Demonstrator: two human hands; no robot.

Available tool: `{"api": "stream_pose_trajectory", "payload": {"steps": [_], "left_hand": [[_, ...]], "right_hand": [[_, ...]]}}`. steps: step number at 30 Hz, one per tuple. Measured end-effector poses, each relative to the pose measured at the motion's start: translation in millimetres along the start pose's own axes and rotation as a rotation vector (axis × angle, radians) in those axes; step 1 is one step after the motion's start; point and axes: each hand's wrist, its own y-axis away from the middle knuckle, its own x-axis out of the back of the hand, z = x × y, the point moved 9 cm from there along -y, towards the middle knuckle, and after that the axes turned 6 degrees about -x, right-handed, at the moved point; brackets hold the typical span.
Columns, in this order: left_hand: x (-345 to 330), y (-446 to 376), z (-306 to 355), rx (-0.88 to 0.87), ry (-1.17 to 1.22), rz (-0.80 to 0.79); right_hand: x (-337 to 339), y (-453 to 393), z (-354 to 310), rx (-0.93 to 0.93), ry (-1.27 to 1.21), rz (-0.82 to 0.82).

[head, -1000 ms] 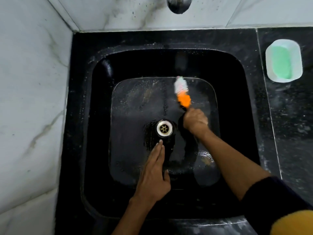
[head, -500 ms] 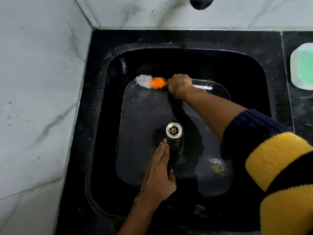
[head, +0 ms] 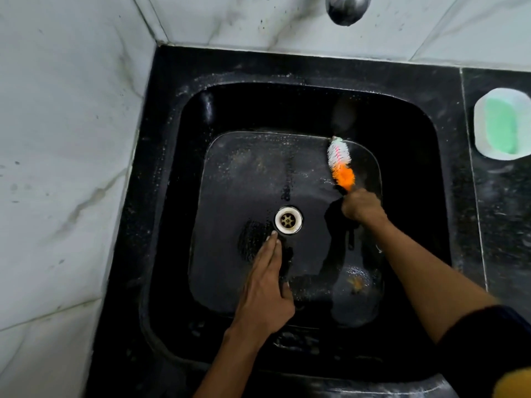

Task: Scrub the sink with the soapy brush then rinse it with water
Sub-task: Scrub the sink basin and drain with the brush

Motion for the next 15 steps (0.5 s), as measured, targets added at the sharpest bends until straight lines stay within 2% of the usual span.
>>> {"api": "stream_pose_trajectory", "payload": {"steps": [5, 8, 11, 13, 15], "left_hand": [[3, 1, 1, 0.006, 0.004, 0.012], [6, 2, 0, 0.008, 0.008, 0.030], [8, 0, -1, 0.007, -0.001, 0.044], [10, 0, -2, 0.008, -0.006, 0.053], [11, -1, -1, 0.009, -0.008, 0.060]], "right_hand": [[-7, 14, -7, -0.025, 0.023, 0.091], [9, 26, -29, 0.108, 0.112, 0.176], [17, 43, -77, 0.299, 0.074, 0.165], [26, 59, -113, 0.446, 0.037, 0.215], [38, 70, -143, 0.511, -0.002, 0.273]]}}
